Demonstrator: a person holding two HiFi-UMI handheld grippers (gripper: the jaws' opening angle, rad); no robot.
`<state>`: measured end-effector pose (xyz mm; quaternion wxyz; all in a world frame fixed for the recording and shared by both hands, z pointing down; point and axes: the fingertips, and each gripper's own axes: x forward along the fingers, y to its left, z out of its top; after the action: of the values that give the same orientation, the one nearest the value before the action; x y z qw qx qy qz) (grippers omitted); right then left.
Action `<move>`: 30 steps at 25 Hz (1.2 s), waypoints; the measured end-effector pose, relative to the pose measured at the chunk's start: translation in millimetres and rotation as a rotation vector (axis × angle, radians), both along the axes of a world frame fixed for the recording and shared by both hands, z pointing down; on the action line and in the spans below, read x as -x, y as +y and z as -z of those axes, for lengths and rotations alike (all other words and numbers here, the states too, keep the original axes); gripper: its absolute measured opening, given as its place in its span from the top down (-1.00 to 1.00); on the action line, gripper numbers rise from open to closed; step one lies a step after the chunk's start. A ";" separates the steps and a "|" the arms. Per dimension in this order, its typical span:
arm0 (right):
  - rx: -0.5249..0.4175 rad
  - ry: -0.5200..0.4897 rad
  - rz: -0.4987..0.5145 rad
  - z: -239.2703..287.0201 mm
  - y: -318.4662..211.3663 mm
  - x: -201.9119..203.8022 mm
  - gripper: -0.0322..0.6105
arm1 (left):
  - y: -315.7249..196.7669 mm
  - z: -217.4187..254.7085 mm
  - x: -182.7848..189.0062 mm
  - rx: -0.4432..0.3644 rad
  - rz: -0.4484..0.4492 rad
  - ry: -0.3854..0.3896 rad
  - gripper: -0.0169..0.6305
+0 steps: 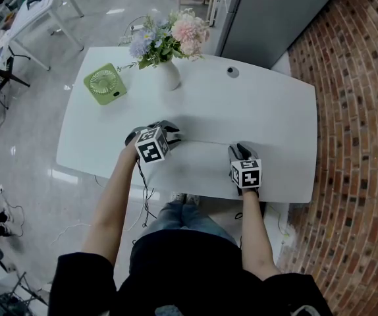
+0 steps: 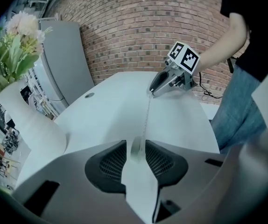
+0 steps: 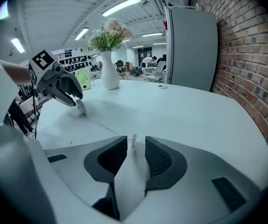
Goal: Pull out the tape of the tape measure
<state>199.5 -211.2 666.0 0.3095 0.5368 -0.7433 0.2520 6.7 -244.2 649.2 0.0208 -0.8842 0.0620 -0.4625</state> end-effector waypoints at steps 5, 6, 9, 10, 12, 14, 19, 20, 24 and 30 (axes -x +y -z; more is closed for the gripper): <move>-0.029 -0.010 -0.009 13.8 2.4 0.2 0.58 | -1.9 17.8 -0.5 -0.004 0.058 0.076 0.53; -0.043 -0.020 -0.018 19.1 2.4 -0.7 0.58 | -3.5 25.3 -0.4 -0.005 0.083 0.111 0.53; -0.099 -0.058 -0.053 40.3 0.2 -4.4 0.58 | -9.5 54.1 1.6 -0.022 0.168 0.225 0.55; -0.121 -0.072 -0.065 48.5 -1.2 -5.9 0.58 | -11.5 65.1 3.1 -0.033 0.198 0.258 0.56; -0.168 -0.095 -0.088 65.9 -4.9 -9.2 0.58 | -17.1 87.7 6.6 -0.064 0.266 0.326 0.66; -0.221 -0.115 -0.104 85.3 -9.9 -11.1 0.58 | -24.3 108.8 10.4 -0.101 0.335 0.393 0.74; -0.354 -0.153 -0.106 134.1 -22.3 -8.1 0.59 | -38.1 151.5 19.6 -0.190 0.473 0.507 0.83; -0.383 -0.159 -0.106 144.1 -23.8 -7.6 0.61 | -39.7 159.8 20.5 -0.198 0.497 0.534 0.84; -0.498 -0.189 -0.123 183.7 -27.9 -8.9 0.73 | -47.6 194.8 24.2 -0.252 0.594 0.639 0.86; -0.653 -0.208 -0.143 238.3 -27.3 -13.1 0.89 | -54.2 237.6 36.0 -0.354 0.736 0.760 0.88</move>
<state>212.5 -238.5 427.7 0.0254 0.6296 -0.7728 0.0754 -29.2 -298.3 411.6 -0.0179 -0.8918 0.4465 -0.0705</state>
